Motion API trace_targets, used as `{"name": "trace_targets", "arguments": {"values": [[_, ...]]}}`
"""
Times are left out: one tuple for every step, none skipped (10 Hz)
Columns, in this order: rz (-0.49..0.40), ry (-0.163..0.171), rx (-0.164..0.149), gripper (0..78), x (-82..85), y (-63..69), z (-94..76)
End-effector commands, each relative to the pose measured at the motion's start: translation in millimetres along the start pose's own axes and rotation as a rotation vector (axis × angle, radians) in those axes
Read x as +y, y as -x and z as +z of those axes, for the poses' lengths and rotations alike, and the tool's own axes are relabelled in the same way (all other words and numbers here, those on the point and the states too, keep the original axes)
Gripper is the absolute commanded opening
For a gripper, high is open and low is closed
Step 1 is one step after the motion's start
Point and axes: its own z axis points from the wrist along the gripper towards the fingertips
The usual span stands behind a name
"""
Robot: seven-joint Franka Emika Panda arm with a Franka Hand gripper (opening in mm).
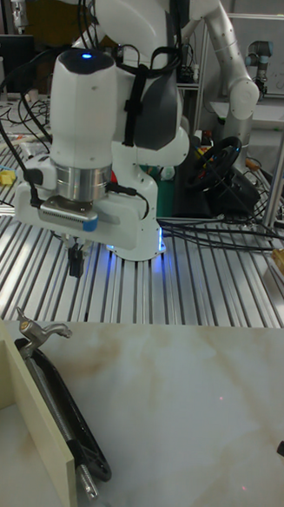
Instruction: Turn on the water tap
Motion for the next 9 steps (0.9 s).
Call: {"name": "trace_targets", "arguments": {"values": [[-0.074,0.028,-0.070,0.0,-19.8,7.5,-23.7],[-0.087,0.030,-0.096,0.0,-21.0,6.7,-25.4],[-0.093,0.031,-0.103,0.0,-20.6,6.4,-26.1],[-0.100,0.032,-0.103,0.0,-20.2,6.6,-27.3],[-0.100,0.033,-0.102,0.0,-20.1,6.7,-27.8],[-0.089,0.083,-0.070,0.0,-17.6,6.2,-29.0],[-0.080,0.118,-0.019,0.0,-11.8,5.4,-29.0],[-0.083,0.105,-0.005,0.0,-7.1,4.8,-28.6],[-0.078,0.084,0.004,0.0,2.1,2.4,-26.0]]}}
